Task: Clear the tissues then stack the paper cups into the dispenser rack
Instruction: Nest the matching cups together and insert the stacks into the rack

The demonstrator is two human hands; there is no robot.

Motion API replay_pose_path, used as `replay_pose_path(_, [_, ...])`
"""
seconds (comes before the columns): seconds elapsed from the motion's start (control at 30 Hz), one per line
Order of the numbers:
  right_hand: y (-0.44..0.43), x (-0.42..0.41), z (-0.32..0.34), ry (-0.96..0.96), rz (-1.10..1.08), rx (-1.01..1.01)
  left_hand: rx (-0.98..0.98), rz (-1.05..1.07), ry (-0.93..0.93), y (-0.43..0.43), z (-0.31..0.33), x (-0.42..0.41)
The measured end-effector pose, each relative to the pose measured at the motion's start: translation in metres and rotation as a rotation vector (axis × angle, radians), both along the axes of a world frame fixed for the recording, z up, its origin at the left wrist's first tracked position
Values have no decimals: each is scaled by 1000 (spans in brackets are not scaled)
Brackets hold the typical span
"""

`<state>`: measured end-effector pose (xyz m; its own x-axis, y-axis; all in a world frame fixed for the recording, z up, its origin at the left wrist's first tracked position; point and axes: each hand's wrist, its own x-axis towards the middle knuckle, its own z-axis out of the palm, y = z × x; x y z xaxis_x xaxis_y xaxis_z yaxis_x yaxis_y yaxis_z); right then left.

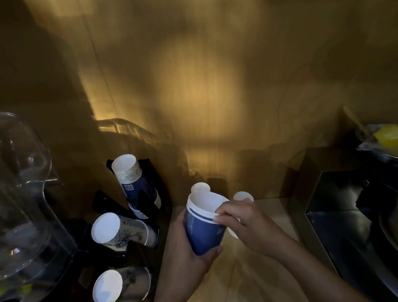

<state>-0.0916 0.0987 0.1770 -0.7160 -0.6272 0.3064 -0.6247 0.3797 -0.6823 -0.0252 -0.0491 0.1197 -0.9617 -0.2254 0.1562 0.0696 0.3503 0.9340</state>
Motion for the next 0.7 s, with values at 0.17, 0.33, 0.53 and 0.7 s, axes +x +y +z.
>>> replay_pose_path(0.17, [1,5,-2,30,37,44,62,58,34,17,12,-3])
replay_pose_path(0.33, [9,6,-5,-35,-5,90,146,29,25,26,13,-4])
replay_pose_path(0.53, [15,7,1,-228,-77,-25,198,7,19,31,23,-5])
replay_pose_path(0.7, [13,6,11,-209,-77,-58,265,-55,0,29,33,-8])
